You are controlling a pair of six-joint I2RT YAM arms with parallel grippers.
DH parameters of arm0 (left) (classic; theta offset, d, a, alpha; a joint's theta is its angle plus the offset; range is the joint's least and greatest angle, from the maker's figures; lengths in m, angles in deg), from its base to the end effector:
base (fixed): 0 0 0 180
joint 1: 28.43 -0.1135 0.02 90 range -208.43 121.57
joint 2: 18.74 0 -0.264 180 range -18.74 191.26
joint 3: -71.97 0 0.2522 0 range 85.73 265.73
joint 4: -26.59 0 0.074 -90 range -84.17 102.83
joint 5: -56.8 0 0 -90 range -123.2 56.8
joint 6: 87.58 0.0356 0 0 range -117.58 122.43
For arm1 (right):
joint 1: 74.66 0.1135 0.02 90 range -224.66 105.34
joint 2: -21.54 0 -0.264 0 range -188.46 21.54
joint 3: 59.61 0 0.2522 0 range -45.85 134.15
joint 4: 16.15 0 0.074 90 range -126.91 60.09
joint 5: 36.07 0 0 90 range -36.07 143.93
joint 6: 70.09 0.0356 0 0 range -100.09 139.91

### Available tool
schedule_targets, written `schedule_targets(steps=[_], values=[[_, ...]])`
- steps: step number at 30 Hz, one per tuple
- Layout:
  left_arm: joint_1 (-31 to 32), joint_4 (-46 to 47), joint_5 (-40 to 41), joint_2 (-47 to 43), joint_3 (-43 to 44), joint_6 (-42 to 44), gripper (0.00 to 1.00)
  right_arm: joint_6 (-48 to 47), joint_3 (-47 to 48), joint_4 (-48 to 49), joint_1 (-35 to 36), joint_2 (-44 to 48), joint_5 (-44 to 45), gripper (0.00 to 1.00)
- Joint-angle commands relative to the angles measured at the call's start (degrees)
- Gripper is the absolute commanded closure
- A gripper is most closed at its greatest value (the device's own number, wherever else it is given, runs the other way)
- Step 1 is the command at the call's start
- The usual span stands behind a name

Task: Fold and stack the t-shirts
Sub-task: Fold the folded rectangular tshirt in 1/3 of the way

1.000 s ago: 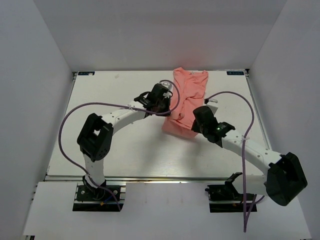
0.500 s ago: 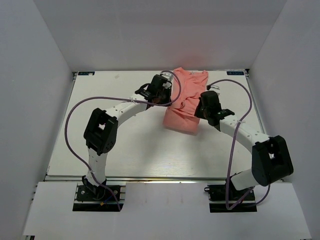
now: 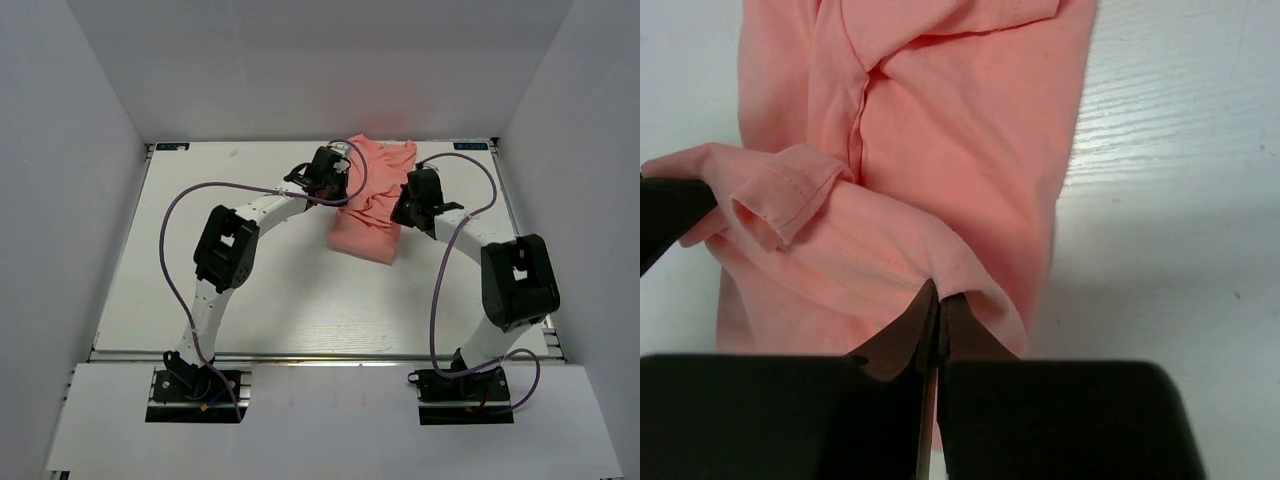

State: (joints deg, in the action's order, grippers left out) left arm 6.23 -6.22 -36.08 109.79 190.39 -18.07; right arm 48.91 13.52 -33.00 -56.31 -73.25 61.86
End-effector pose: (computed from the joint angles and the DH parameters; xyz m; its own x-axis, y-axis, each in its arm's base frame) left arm 0.4209 -0.2932 0.2011 -0.7341 0.0825 -0.6740 0.3643 0.8855 -0.2884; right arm 0.3451 0.1093 0.2155 -0.6184 0.3008 -0.7260 0.1034 0.9470 0.3042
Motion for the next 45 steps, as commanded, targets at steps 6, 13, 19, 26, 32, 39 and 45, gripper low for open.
schedule_targets(steps=[6,13,19,26,32,39,45], values=[[-4.05,-2.57,-1.78,7.52,15.63,-9.19,0.47,10.28,11.62,2.30,-6.03,-9.71,-11.74,0.63],[-7.76,4.29,-9.43,9.36,20.05,-13.70,0.00,18.11,17.62,7.75,-11.92,-13.67,-23.02,0.28],[-8.90,4.72,-7.41,3.93,13.65,-9.23,0.00,10.75,15.60,9.43,-13.08,-10.61,-26.02,0.10],[-8.90,6.04,-10.31,-7.75,-3.74,-3.86,0.00,-2.35,8.66,5.73,-11.67,-5.59,-30.76,0.10],[-8.37,9.02,-10.84,-19.52,-20.53,-1.84,0.00,-9.39,8.12,4.93,-7.73,-5.75,-39.10,0.10],[-8.37,6.84,-9.52,-29.98,-34.94,0.53,0.00,-8.43,12.25,7.31,-3.33,-13.22,-43.61,0.10],[-8.37,5.25,-6.27,-36.50,-41.45,2.47,0.00,-7.46,14.62,11.43,-0.69,-16.92,-42.29,0.10]])
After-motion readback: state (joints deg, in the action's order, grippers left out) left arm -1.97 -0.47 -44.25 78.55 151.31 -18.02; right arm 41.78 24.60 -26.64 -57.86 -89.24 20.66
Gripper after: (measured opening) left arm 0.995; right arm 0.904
